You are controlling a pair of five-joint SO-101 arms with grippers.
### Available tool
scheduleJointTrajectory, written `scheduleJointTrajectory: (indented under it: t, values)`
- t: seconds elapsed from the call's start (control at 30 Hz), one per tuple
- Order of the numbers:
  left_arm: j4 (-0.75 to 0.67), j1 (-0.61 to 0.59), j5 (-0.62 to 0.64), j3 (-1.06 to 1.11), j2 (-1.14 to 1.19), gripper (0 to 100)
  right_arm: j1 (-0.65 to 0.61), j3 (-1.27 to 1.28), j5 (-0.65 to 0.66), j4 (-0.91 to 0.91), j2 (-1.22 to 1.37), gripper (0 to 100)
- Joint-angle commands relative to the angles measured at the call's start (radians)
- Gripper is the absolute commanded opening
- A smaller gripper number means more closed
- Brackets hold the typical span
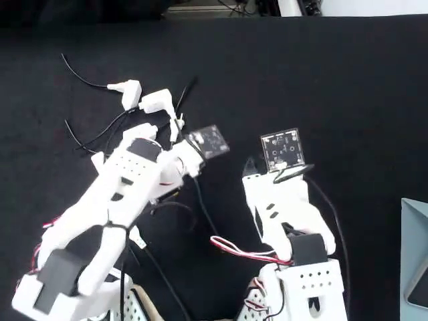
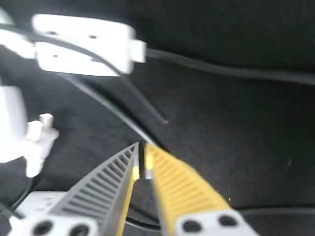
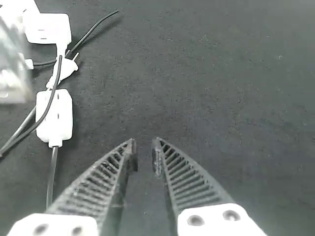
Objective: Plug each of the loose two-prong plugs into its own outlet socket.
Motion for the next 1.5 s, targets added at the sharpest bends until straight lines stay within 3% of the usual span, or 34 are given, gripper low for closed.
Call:
scheduleJointTrajectory:
  t: [0.0, 0.07, 0.17, 0.33, 0.53, 0.63, 0.77, 1.1, 1.47]
  values:
    - [-0.015, -0.122, 0.089, 0.008, -0.115, 20, 0.015, -0.067, 0.003, -0.011, 0.002, 6.3]
    - [-0.017, -0.223, 0.130, 0.008, -0.157, 25, 0.015, -0.068, 0.003, -0.011, 0.004, 6.4]
    - [-0.017, -0.369, 0.181, 0.012, -0.226, 23, -0.025, -0.076, 0.003, -0.011, 0.004, 6.4]
    - [-0.023, -0.576, 0.288, 0.099, -0.361, 20, -0.199, -0.131, 0.006, 0.037, 0.064, 6.4]
    - [-0.028, -0.773, 0.450, 0.209, -0.516, 20, -0.385, -0.363, 0.000, 0.063, 0.366, 6.4]
    - [-0.068, -0.812, 0.531, 0.298, -0.574, 20, -0.488, -0.478, 0.000, 0.052, 0.570, 7.7]
    - [-0.199, -0.843, 0.606, 0.430, -0.640, 20, -0.562, -0.611, 0.000, 0.041, 0.843, 18.1]
    - [-0.322, -0.881, 0.626, 0.588, -0.755, 20, -0.566, -0.981, 0.009, -0.074, 1.400, 20.4]
    - [-0.353, -0.881, 0.626, 0.628, -0.790, 20, -0.569, -1.283, 0.058, -0.075, 1.733, 20.4]
